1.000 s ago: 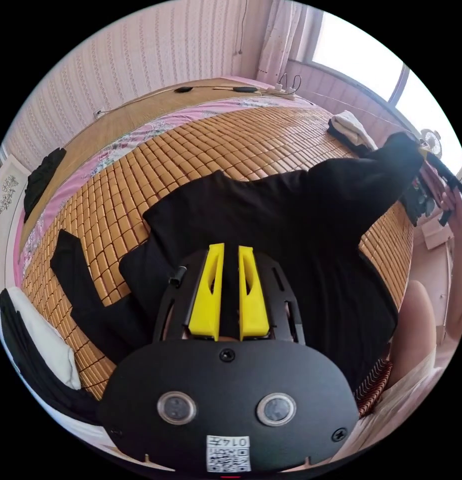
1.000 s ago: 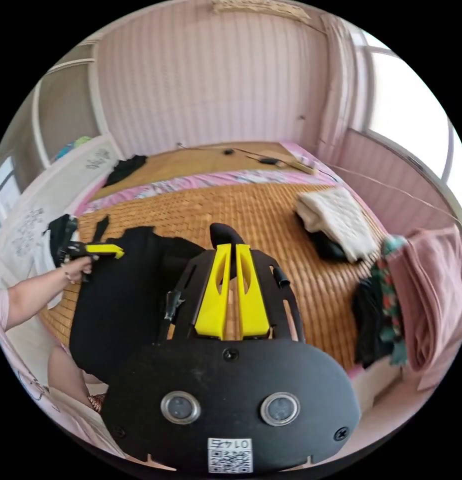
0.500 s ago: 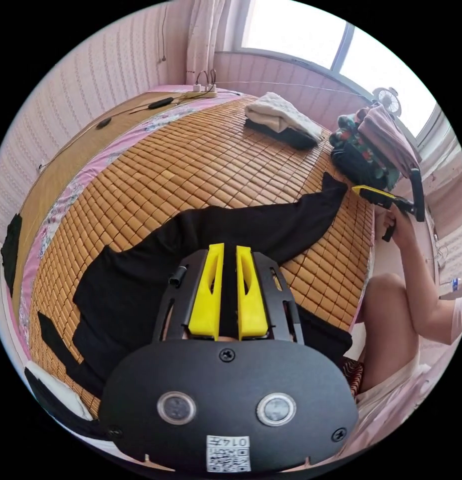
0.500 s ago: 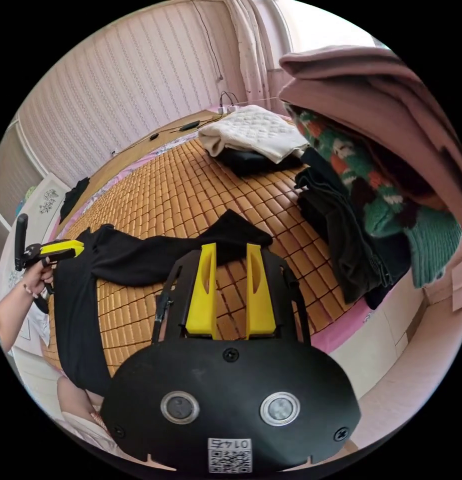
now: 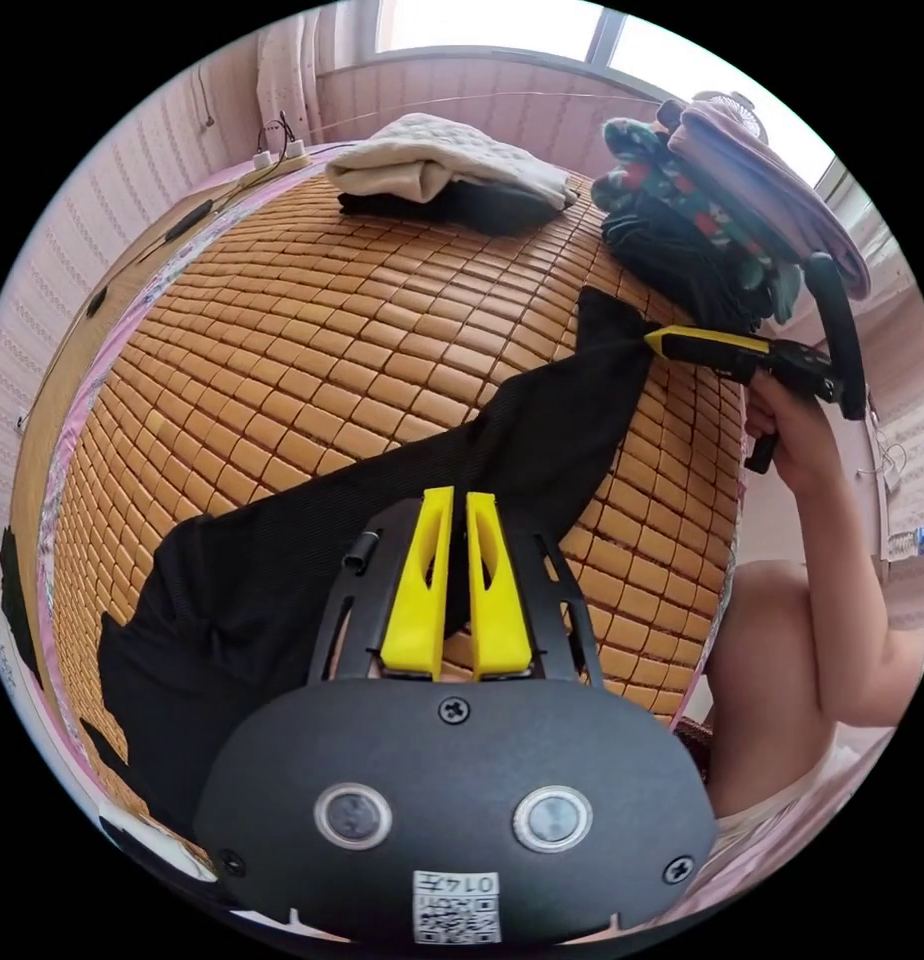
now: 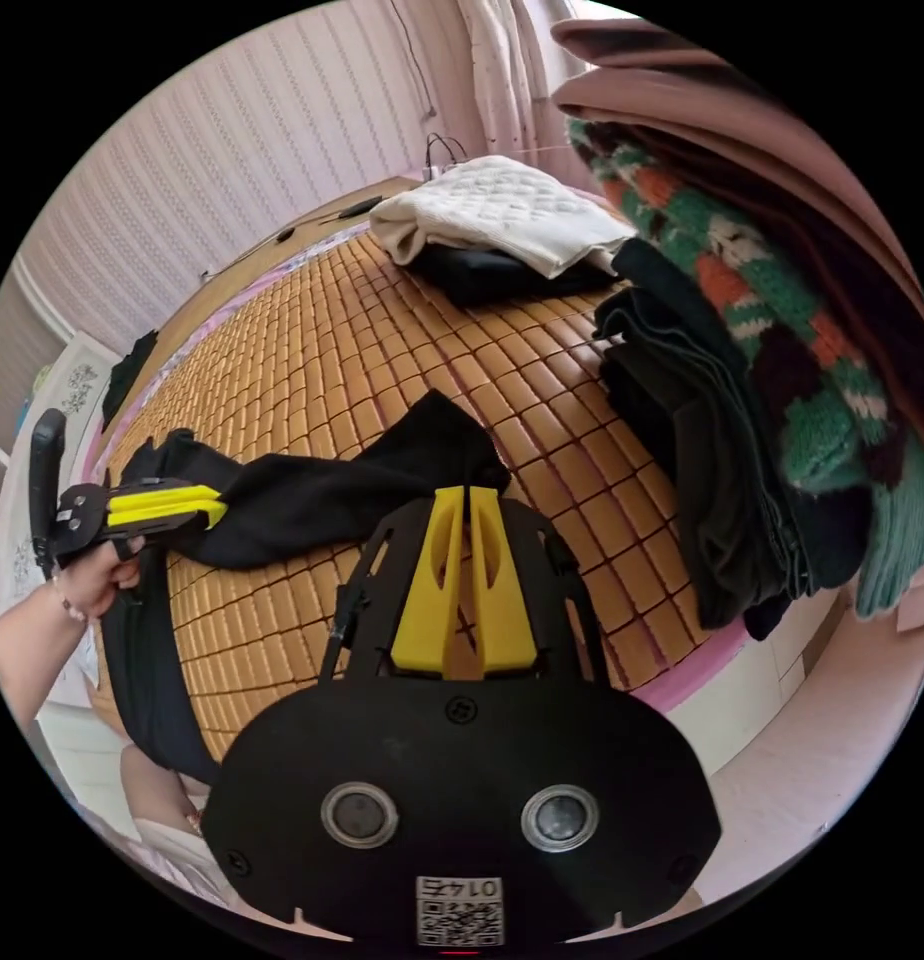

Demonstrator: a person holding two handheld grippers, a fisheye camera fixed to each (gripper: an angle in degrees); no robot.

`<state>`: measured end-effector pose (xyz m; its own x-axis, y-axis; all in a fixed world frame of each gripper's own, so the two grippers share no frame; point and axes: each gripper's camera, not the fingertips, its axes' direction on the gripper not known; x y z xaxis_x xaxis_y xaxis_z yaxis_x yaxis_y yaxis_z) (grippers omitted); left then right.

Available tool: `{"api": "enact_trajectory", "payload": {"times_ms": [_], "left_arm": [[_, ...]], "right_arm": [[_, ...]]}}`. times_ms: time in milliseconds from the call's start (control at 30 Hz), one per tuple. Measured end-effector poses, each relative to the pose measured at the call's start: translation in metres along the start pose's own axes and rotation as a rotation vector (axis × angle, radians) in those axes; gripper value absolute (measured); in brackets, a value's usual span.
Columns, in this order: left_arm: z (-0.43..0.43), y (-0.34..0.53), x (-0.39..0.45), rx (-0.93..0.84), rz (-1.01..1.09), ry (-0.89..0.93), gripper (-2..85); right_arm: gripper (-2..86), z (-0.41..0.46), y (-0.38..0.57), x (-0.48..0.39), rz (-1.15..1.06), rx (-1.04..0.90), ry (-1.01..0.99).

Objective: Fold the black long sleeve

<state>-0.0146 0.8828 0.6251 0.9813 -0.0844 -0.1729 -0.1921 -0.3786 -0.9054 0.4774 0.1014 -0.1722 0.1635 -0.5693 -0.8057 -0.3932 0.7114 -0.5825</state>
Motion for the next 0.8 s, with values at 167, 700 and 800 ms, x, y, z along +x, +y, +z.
{"api": "enact_trajectory", "payload": {"times_ms": [167, 700, 800], "left_arm": [[0.004, -0.005, 0.003, 0.042, -0.035, -0.012, -0.8], [-0.004, -0.033, -0.005, 0.18, -0.073, -0.01, 6.7], [0.0, -0.032, -0.024, 0.154, -0.099, -0.166, 5.8]], "right_arm": [[0.2, -0.07, 0.02, 0.0, -0.097, 0.039, 0.013], [-0.7, -0.018, -0.01, -0.009, -0.113, -0.016, 0.137], [-0.9, -0.001, -0.014, -0.007, -0.13, -0.106, 0.088]]}}
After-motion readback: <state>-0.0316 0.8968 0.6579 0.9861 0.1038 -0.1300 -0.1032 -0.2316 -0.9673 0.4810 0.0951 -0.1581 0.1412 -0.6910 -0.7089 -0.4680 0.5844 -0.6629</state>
